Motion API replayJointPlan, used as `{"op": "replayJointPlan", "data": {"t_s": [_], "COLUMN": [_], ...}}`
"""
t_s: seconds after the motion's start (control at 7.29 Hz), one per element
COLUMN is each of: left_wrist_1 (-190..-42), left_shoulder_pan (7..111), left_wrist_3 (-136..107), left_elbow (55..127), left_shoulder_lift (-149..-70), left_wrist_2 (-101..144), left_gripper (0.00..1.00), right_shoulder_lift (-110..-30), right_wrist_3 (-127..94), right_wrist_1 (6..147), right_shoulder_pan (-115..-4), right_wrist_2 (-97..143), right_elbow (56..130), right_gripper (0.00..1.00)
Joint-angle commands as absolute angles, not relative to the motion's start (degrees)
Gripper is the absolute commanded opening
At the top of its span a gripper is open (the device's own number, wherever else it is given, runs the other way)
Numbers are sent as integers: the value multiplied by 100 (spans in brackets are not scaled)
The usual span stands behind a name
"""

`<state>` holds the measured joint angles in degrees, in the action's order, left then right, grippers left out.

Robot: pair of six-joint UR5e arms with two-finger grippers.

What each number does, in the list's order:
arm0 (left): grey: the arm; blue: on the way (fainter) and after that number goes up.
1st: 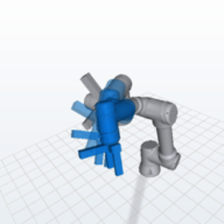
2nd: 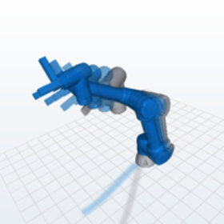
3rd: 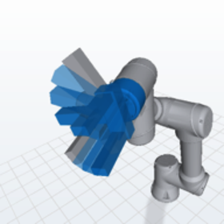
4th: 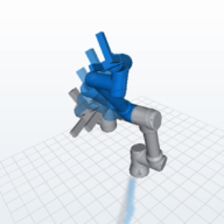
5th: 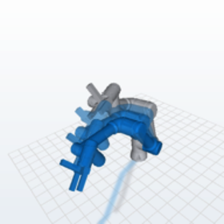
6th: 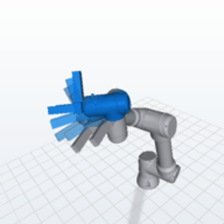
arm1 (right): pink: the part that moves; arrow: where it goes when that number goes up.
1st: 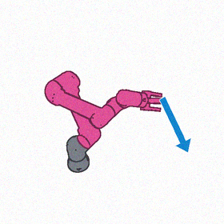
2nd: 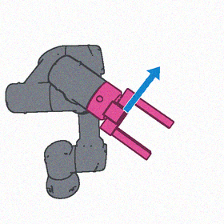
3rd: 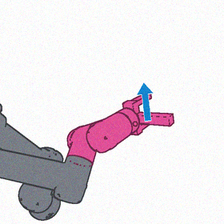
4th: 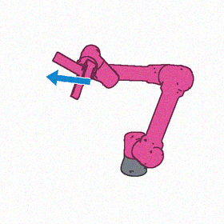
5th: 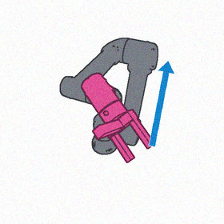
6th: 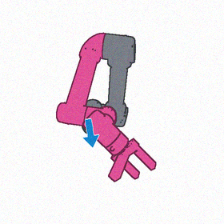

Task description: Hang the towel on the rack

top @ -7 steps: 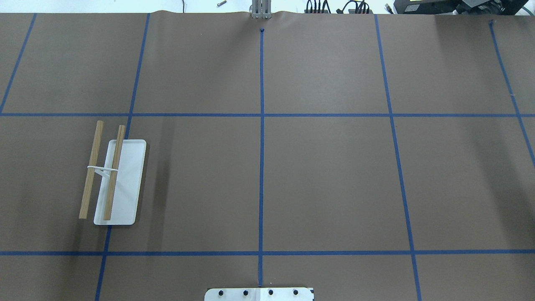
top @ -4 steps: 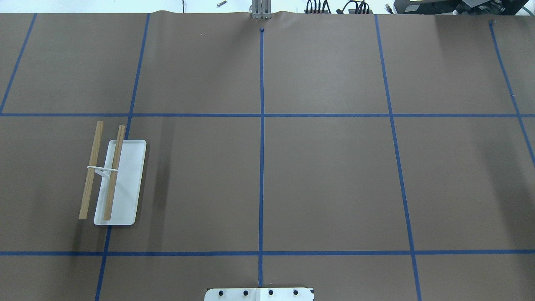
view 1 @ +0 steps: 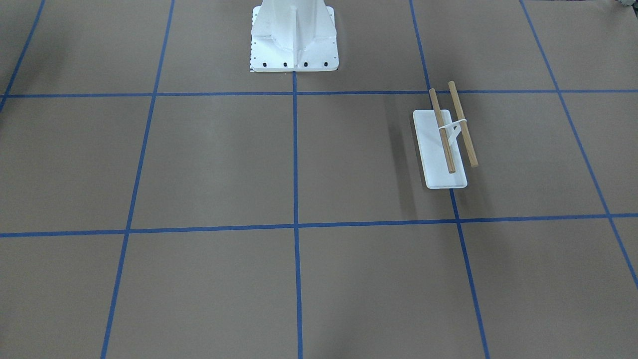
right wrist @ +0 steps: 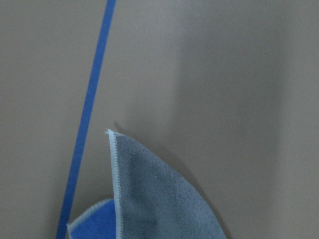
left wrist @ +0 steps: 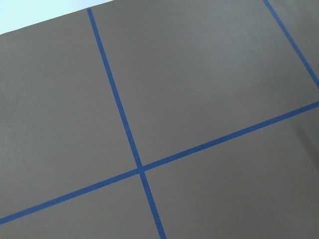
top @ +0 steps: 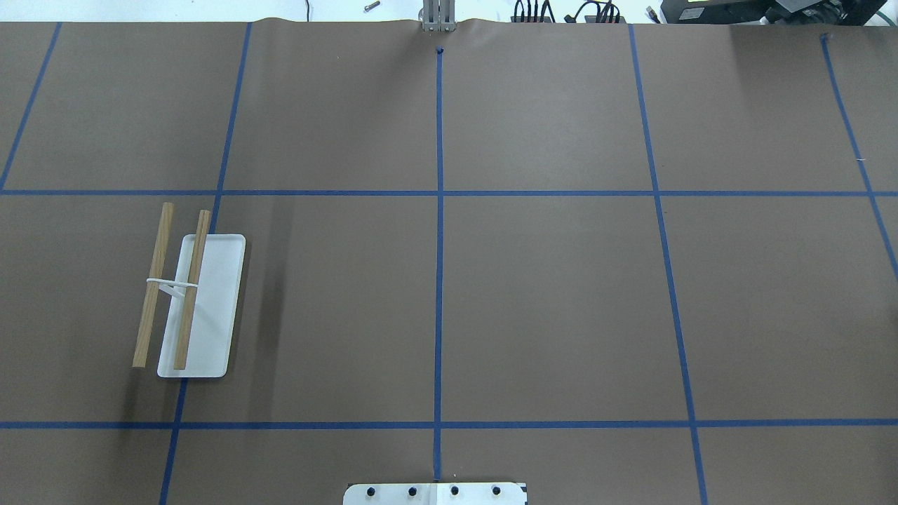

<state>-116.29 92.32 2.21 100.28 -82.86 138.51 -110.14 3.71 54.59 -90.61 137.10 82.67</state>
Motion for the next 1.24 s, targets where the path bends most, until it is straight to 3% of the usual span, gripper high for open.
{"op": "replayJointPlan", "data": {"t_s": [0.0, 1.1], "left_wrist_1": [-11698, -11707], "left_shoulder_pan": [9229, 9229], "left_wrist_3": [194, 167], "left_elbow": [10037, 10028], "left_shoulder_lift": [-8279, -8305], "left_wrist_2": [13843, 13825], "left_gripper": [99, 99], "right_shoulder_lift": [-11136, -11048], "right_wrist_3": [-8, 316], "right_wrist_1": [4336, 4201], "right_shoulder_pan": [-9062, -9044], "right_wrist_2": [13799, 13649], "right_elbow": [7631, 7067], "right_gripper": [94, 80]}}
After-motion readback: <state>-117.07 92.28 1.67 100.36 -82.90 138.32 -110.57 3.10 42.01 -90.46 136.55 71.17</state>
